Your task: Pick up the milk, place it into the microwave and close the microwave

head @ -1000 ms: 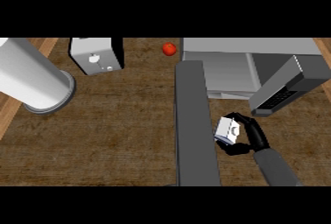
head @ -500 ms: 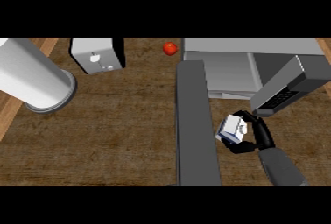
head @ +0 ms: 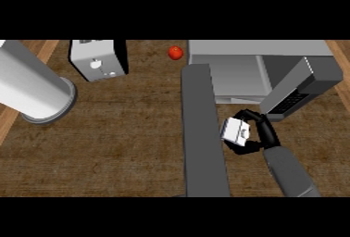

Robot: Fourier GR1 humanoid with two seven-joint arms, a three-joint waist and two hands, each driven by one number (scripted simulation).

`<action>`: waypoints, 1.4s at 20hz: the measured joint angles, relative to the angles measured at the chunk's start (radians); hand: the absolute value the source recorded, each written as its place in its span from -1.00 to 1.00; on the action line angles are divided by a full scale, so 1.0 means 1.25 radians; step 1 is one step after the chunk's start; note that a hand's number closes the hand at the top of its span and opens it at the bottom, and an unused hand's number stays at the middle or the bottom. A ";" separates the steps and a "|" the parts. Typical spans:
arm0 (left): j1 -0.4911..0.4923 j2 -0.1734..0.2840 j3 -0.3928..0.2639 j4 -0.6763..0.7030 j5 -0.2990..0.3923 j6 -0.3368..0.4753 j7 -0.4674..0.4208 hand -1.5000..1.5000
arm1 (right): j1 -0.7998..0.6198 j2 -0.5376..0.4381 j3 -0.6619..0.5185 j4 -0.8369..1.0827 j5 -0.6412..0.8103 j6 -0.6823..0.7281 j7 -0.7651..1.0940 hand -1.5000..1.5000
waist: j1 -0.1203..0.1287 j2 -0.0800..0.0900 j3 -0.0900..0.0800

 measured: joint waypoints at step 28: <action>-0.132 0.023 0.097 0.100 0.033 -0.045 0.076 -1.00 | -0.324 -0.036 -0.027 0.066 0.043 -0.208 0.364 1.00 | 0.047 0.024 0.001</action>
